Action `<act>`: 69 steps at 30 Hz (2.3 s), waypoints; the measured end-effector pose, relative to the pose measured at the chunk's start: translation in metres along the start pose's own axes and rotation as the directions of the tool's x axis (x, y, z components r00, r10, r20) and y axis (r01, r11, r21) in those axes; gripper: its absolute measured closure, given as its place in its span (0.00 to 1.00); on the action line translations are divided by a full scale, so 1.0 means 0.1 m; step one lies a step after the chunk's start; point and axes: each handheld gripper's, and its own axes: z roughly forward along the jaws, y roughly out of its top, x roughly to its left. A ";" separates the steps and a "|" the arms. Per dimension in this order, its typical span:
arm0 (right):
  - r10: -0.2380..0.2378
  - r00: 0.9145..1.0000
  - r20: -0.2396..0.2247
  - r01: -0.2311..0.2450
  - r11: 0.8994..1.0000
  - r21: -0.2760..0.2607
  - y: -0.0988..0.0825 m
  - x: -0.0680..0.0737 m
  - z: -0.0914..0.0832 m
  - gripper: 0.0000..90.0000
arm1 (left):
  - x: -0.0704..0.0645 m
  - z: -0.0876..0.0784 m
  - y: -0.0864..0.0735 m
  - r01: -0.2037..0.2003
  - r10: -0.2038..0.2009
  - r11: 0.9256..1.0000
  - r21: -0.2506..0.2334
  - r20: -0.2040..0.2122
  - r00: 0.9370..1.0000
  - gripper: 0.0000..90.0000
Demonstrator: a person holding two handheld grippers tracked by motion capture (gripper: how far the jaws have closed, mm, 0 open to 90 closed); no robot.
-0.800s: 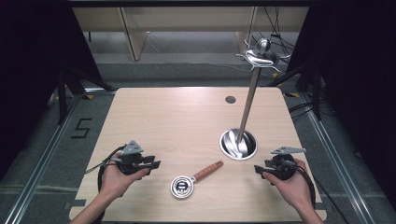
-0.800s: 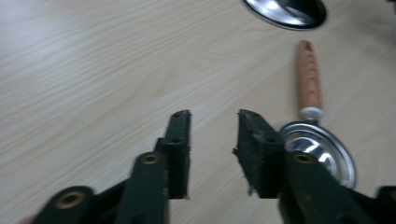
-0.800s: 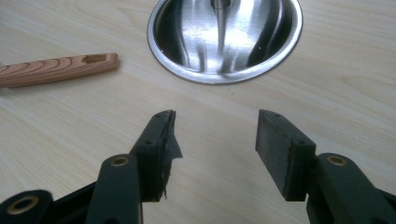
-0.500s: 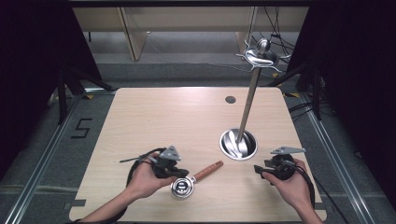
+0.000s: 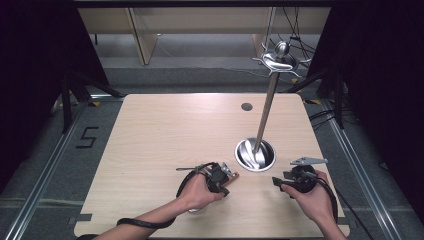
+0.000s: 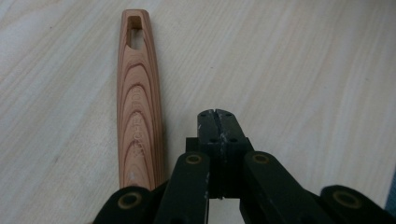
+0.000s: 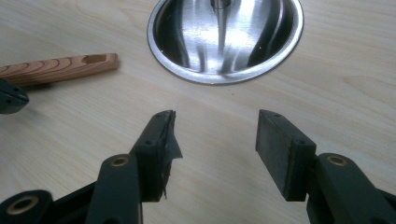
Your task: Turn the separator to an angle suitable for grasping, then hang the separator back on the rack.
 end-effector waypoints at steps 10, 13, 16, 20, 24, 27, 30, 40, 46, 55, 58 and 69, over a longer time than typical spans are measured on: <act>-0.006 1.000 -0.015 0.006 1.000 -0.008 0.00 0.01 0.01 0.53 | 0.10 0.11 0.09 0.064 -0.063 0.998 0.009 -0.075 0.995 0.99; -0.030 1.000 -0.007 0.030 0.999 -0.013 -0.01 -0.01 0.02 0.53 | 0.14 0.11 0.12 0.076 -0.075 0.997 0.005 -0.099 0.992 0.99; 0.006 1.000 -0.012 -0.006 1.000 0.004 0.00 0.02 0.00 0.53 | 0.22 0.11 0.14 0.107 -0.106 0.994 -0.002 -0.123 0.987 0.99; -0.005 1.000 -0.014 0.005 1.000 -0.004 0.00 0.01 0.01 0.53 | 0.33 0.12 0.16 0.158 -0.160 0.987 -0.028 -0.150 0.976 0.99; -0.004 1.000 -0.015 0.004 1.000 -0.003 0.00 0.01 0.01 0.53 | 0.43 0.09 0.15 0.177 -0.180 0.984 -0.032 -0.151 0.972 0.99; -0.004 1.000 -0.016 0.004 1.000 -0.002 0.00 0.01 0.01 0.53 | 0.44 0.03 0.13 0.192 -0.196 0.980 -0.047 -0.105 0.975 0.96; -0.028 1.000 -0.009 0.028 1.000 -0.011 -0.01 -0.01 0.01 0.53 | 0.44 -0.14 0.06 0.177 -0.183 0.982 -0.072 -0.087 0.979 0.89; 0.028 1.000 -0.008 -0.028 1.000 0.014 -0.02 0.02 0.00 0.53 | 0.63 -0.55 -0.44 0.228 -0.236 0.971 -0.071 -0.142 0.961 0.59; -0.002 1.000 -0.005 0.002 1.000 -0.009 -0.04 -0.02 0.01 0.53 | 0.68 -0.62 -0.49 0.254 -0.264 0.963 -0.092 -0.124 0.956 0.54; 0.029 1.000 0.001 -0.029 1.000 0.001 -0.02 0.00 -0.03 0.53 | 0.63 -0.58 -0.47 0.258 -0.266 0.963 -0.080 -0.104 0.958 0.53; 0.043 0.999 -0.006 -0.043 0.999 0.007 -0.02 0.00 -0.02 0.53 | 0.59 -0.56 -0.42 0.251 -0.258 0.964 -0.083 -0.100 0.961 0.52; 0.034 0.999 -0.010 -0.034 0.999 -0.017 -0.01 0.03 -0.01 0.53 | 0.48 -0.29 -0.11 0.296 -0.294 0.955 0.003 -0.098 0.951 0.49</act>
